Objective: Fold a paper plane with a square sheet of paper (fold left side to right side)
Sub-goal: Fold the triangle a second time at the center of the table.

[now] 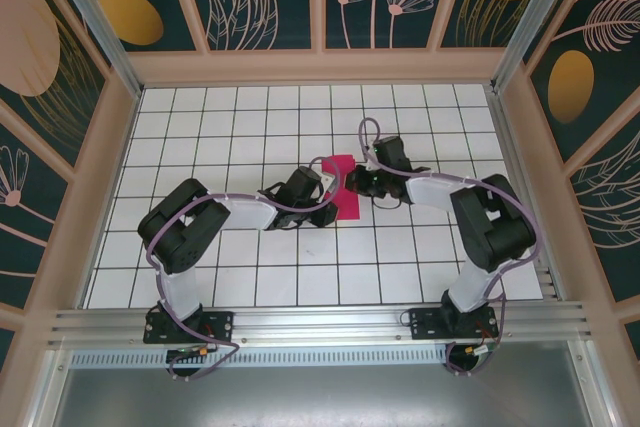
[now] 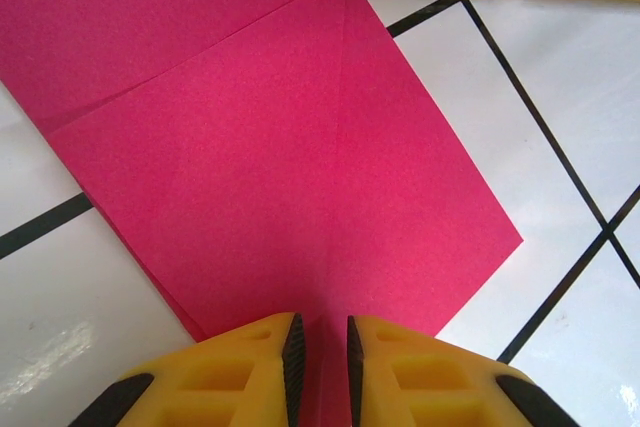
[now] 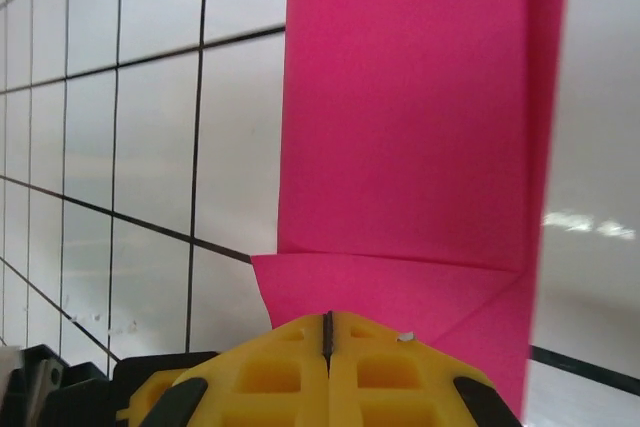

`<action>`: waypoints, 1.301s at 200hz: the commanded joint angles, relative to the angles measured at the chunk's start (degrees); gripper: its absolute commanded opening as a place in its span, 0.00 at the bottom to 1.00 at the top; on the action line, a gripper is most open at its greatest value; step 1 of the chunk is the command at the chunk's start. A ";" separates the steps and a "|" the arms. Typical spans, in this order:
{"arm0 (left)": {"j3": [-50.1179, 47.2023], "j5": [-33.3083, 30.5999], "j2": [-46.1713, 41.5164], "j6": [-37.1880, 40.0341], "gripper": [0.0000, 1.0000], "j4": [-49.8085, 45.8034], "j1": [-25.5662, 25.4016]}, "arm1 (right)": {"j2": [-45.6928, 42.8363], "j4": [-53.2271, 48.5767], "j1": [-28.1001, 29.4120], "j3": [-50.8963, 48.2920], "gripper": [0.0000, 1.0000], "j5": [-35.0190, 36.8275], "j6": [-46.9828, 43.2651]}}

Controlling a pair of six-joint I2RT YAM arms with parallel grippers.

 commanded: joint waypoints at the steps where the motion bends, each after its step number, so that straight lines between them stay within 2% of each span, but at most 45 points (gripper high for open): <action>1: -2.09 -1.86 0.36 -0.25 0.24 -6.74 -0.29 | 4.63 0.65 0.29 1.98 0.00 -0.26 1.20; 37: -1.59 -1.24 -1.91 -0.06 0.27 -6.55 -0.26 | 8.02 -2.06 -0.18 3.59 0.00 2.11 0.94; 87: 0.58 0.79 -6.35 0.46 0.31 -6.64 -0.19 | 7.80 -3.56 -0.44 1.56 0.00 1.81 0.28; 156: 5.99 5.67 -1.10 1.29 0.30 -5.57 -0.22 | 7.92 -3.13 -0.42 1.34 0.00 0.80 0.40; 199: 7.01 2.86 2.13 1.87 0.29 -6.66 -0.22 | 7.61 -3.18 -0.38 0.84 0.00 0.64 0.50; 260: 2.10 1.79 1.75 1.21 0.28 -5.58 -0.01 | 7.48 -3.90 -0.40 0.82 0.00 0.89 0.11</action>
